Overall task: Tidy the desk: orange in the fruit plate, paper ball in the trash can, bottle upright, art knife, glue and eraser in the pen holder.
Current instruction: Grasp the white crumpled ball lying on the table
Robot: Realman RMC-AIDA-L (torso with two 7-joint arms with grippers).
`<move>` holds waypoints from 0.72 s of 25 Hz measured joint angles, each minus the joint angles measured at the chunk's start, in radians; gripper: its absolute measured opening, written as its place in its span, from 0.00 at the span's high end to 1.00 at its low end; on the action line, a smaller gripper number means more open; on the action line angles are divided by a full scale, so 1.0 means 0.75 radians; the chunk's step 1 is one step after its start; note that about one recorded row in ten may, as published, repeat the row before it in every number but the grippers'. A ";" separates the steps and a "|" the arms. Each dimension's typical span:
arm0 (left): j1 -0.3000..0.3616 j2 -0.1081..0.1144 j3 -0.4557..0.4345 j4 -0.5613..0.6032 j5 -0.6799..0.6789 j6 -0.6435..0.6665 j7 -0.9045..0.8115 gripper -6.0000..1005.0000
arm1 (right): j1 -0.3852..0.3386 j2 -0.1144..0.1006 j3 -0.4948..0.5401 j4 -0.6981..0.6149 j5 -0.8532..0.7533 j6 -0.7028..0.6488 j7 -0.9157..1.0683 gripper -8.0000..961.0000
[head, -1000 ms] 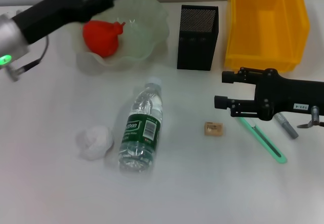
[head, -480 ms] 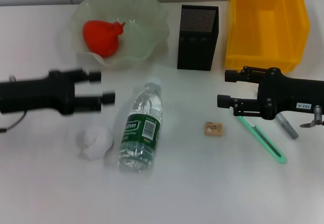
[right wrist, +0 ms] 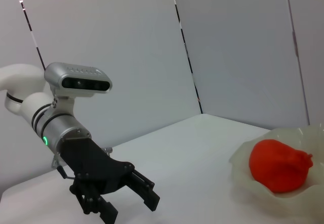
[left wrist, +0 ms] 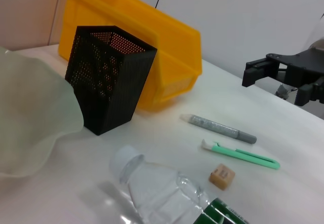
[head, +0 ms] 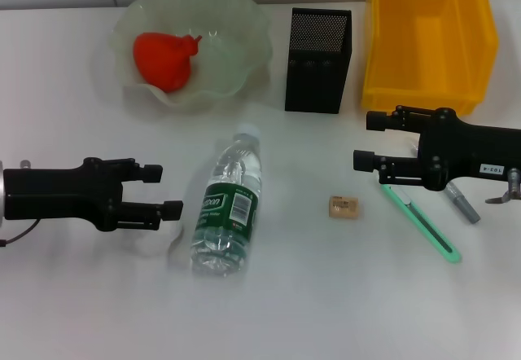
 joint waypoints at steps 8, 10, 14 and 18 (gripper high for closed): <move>0.015 -0.015 0.000 0.013 0.091 -0.079 0.020 0.20 | 0.001 0.000 0.000 -0.002 0.000 0.003 -0.005 0.22; 0.013 -0.021 -0.001 0.013 0.099 -0.090 0.025 0.20 | 0.000 0.000 0.000 -0.003 0.000 0.004 -0.006 0.22; 0.005 -0.026 0.007 0.007 0.118 -0.115 0.026 0.21 | 0.000 0.000 0.000 -0.003 0.000 0.004 -0.007 0.22; -0.003 -0.039 0.007 0.013 0.162 -0.122 0.028 0.22 | 0.002 0.001 0.000 -0.001 0.000 0.008 -0.007 0.22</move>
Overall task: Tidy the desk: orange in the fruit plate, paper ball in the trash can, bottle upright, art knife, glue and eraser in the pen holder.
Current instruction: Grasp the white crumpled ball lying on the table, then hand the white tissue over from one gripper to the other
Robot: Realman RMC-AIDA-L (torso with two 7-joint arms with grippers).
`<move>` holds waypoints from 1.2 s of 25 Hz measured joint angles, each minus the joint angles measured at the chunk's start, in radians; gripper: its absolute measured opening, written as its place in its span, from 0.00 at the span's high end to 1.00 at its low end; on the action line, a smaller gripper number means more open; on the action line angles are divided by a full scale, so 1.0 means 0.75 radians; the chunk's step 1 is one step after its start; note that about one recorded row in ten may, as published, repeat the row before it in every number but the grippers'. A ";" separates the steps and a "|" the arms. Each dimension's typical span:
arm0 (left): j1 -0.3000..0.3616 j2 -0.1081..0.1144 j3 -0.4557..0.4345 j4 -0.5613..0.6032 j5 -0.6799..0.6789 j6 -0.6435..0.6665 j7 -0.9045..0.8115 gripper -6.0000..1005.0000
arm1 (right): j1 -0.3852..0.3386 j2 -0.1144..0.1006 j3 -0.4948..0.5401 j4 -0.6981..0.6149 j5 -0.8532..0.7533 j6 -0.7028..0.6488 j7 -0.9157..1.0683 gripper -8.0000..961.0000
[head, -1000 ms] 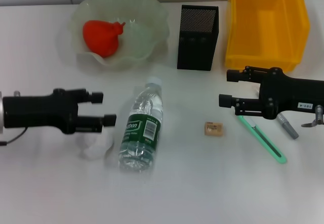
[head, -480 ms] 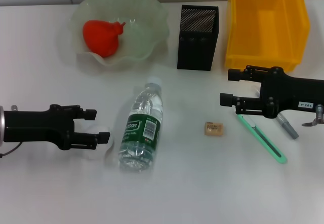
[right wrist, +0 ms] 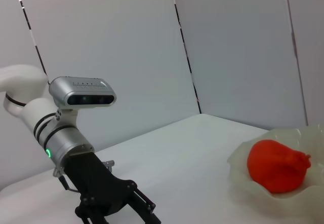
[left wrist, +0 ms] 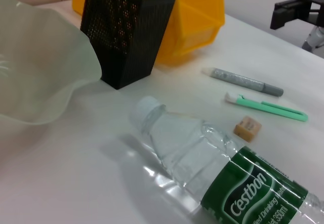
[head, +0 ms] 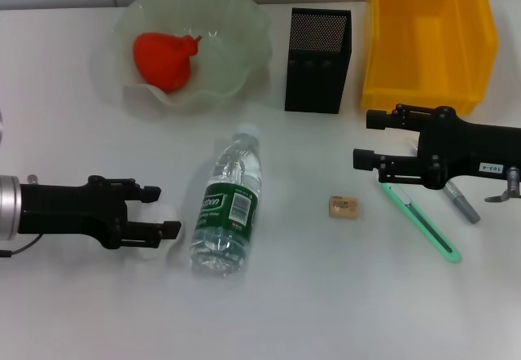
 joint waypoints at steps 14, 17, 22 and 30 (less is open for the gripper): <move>-0.047 -0.009 -0.013 0.002 0.070 -0.019 0.017 0.48 | 0.009 0.002 0.000 0.002 0.000 0.007 -0.001 0.22; -0.050 -0.006 -0.023 0.002 0.066 -0.017 0.015 0.51 | 0.011 0.002 0.000 0.001 0.000 0.008 -0.001 0.22; -0.073 -0.002 -0.259 0.003 0.042 0.058 0.018 0.54 | 0.017 0.003 0.019 0.007 0.000 0.008 -0.001 0.22; -0.085 -0.015 -0.448 -0.050 -0.180 0.134 0.035 0.54 | 0.035 0.023 0.020 0.008 0.000 -0.010 -0.007 0.22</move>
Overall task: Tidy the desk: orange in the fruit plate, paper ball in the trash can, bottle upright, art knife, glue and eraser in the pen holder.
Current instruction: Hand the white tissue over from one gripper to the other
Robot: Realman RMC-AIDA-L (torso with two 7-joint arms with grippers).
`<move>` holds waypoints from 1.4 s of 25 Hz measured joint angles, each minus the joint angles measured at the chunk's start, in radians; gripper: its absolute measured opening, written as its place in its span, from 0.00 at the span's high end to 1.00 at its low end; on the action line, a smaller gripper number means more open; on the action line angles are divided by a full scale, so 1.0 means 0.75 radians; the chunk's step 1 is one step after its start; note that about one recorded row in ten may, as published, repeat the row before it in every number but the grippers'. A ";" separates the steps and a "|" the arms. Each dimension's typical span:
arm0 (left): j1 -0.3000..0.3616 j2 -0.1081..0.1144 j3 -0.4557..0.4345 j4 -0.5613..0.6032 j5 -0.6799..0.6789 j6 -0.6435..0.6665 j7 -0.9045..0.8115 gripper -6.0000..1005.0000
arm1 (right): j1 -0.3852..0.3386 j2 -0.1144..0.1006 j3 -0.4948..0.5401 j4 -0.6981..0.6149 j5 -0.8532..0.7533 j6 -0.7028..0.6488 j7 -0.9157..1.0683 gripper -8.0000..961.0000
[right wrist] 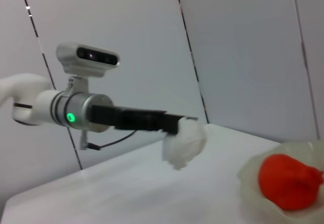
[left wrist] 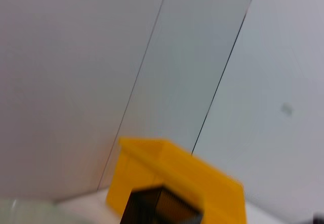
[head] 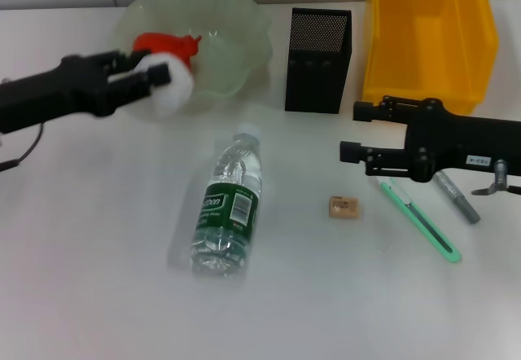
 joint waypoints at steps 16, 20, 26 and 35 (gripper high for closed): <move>-0.170 -0.104 -0.028 -0.289 -0.249 -0.101 -0.073 0.54 | 0.055 0.051 -0.001 0.331 0.335 0.096 -0.663 0.22; -0.185 -0.105 -0.031 -0.350 -0.318 -0.117 -0.093 0.54 | 0.095 0.055 -0.001 0.471 0.462 0.162 -0.909 0.22; -0.186 -0.108 -0.032 -0.386 -0.373 -0.128 -0.118 0.54 | 0.144 0.059 -0.002 0.615 0.610 0.189 -1.177 0.22; -0.202 -0.111 -0.032 -0.461 -0.383 -0.144 -0.122 0.54 | 0.195 0.064 -0.016 0.662 0.632 0.176 -1.230 0.22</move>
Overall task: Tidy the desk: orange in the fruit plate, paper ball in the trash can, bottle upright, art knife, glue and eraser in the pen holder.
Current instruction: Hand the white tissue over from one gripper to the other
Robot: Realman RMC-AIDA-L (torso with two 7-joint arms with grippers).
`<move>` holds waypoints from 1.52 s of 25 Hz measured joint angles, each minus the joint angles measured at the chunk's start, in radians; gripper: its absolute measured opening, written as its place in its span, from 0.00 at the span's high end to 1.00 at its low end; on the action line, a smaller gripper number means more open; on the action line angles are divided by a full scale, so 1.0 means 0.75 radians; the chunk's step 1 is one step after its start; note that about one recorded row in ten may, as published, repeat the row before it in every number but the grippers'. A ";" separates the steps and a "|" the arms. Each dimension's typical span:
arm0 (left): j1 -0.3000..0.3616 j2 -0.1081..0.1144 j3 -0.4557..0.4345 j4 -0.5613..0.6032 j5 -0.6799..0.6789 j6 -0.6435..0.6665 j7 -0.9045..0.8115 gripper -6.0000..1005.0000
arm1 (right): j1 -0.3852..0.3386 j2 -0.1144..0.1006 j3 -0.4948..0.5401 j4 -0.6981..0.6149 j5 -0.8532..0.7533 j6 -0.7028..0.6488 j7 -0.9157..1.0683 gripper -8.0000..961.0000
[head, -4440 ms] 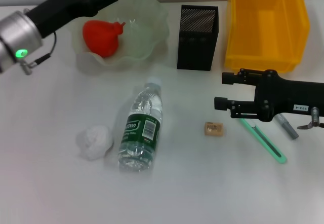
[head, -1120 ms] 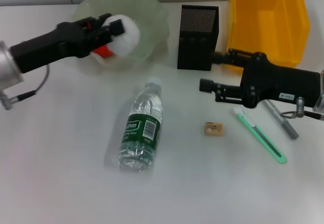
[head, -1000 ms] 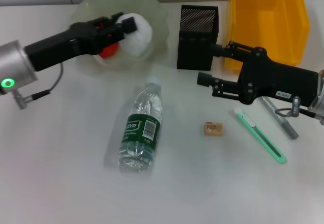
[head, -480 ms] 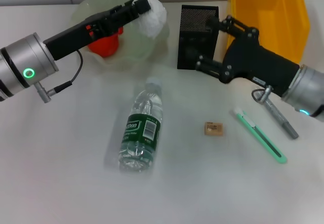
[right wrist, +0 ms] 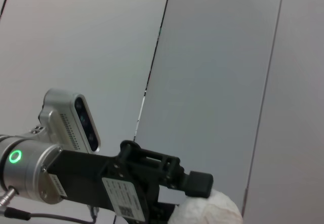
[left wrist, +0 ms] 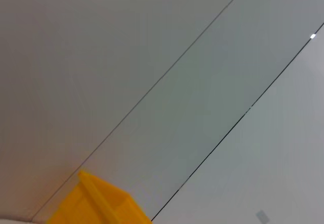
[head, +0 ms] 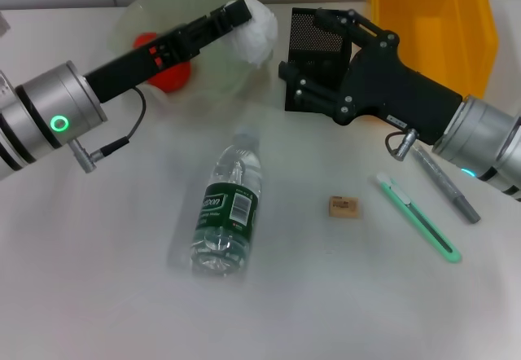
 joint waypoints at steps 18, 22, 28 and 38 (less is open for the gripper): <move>-0.002 -0.004 0.011 -0.085 0.001 -0.004 0.000 0.55 | 0.020 0.000 0.004 0.067 0.002 -0.003 -0.011 0.22; -0.007 -0.005 0.013 -0.102 0.002 0.000 -0.001 0.55 | 0.034 0.000 0.010 0.103 0.002 0.002 -0.070 0.22; -0.015 -0.006 0.013 -0.120 0.012 0.013 0.000 0.55 | 0.042 0.000 0.014 0.119 0.002 0.000 -0.089 0.22; -0.014 -0.006 0.028 -0.135 0.012 0.027 0.000 0.55 | 0.055 0.000 0.016 0.127 -0.005 0.001 -0.089 0.22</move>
